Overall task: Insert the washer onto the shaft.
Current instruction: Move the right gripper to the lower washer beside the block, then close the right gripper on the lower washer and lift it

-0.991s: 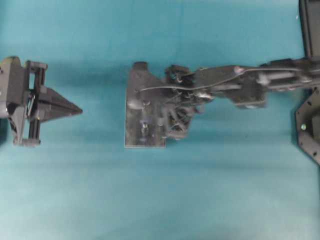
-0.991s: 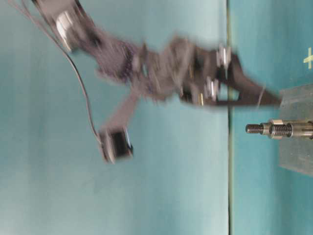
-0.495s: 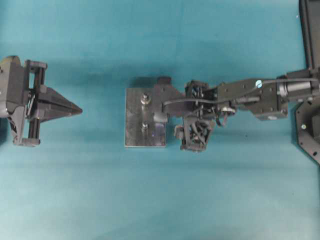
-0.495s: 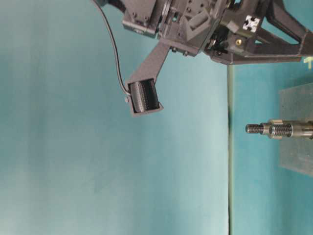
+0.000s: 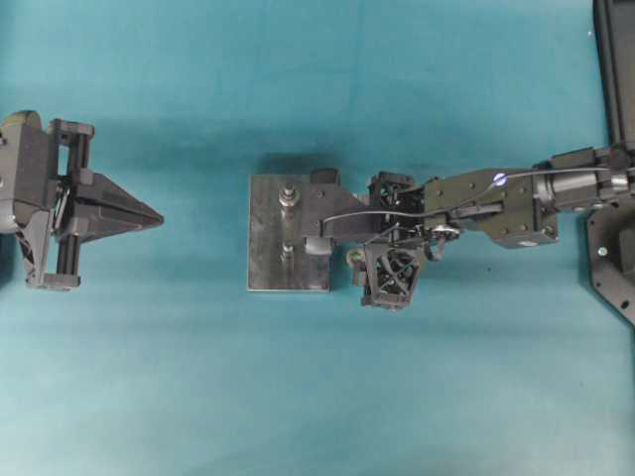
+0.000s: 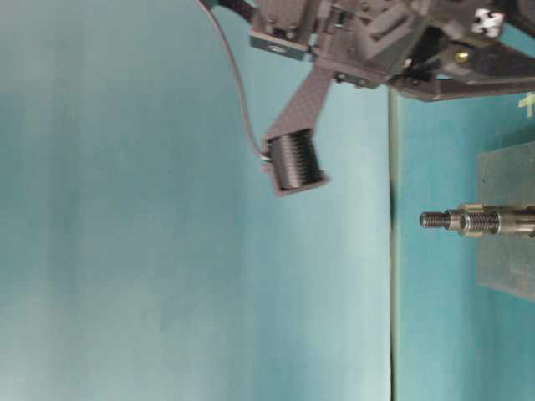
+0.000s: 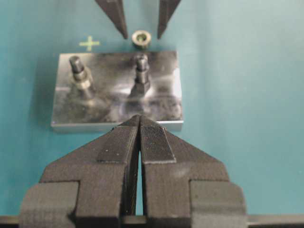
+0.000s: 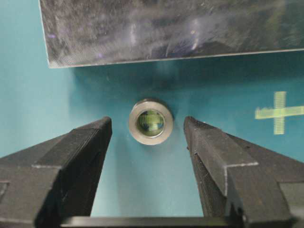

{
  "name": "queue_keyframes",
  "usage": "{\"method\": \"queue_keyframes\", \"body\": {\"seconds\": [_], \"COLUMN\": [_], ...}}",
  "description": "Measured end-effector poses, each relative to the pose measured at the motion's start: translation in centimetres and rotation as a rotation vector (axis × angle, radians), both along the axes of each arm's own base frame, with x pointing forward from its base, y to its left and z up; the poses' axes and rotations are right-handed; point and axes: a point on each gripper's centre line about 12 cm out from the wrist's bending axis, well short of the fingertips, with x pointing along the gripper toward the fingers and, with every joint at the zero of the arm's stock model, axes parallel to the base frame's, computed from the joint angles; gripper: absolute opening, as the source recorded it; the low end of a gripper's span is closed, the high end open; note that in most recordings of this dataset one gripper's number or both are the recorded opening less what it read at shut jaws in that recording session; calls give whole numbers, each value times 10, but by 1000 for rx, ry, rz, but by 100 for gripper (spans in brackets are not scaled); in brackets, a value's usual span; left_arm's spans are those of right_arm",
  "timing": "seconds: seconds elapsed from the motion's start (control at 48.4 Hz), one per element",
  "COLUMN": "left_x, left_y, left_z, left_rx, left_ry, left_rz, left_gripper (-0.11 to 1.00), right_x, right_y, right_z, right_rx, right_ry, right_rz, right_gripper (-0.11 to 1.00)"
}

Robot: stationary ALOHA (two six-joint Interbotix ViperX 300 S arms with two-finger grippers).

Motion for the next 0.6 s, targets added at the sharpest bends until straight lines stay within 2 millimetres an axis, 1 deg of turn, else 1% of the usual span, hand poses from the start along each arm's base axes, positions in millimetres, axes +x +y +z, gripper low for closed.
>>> {"method": "queue_keyframes", "body": {"seconds": [0.248, 0.33, 0.413, 0.537, 0.557, 0.599], "left_x": [0, 0, 0, 0, 0, 0], "left_y": [0, 0, 0, 0, 0, 0], "left_z": [-1, -1, -1, -1, -1, 0], "left_rx": [-1, -1, -1, -1, -1, -1], "left_ry": [2, 2, 2, 2, 2, 0], "left_rz": [1, 1, 1, 1, 1, 1], "left_gripper": [0, 0, 0, 0, 0, 0], "right_x": [1, 1, 1, 1, 1, 1], "right_y": [0, 0, 0, -2, -1, -1], "right_z": [-5, -5, -5, -6, -6, -6], "right_rx": [0, -2, -2, 4, 4, 7], "right_ry": [5, 3, 5, 7, 7, 9], "right_rz": [0, 2, 0, -22, -22, -32], "right_gripper": [66, 63, 55, 34, 32, 32]}}
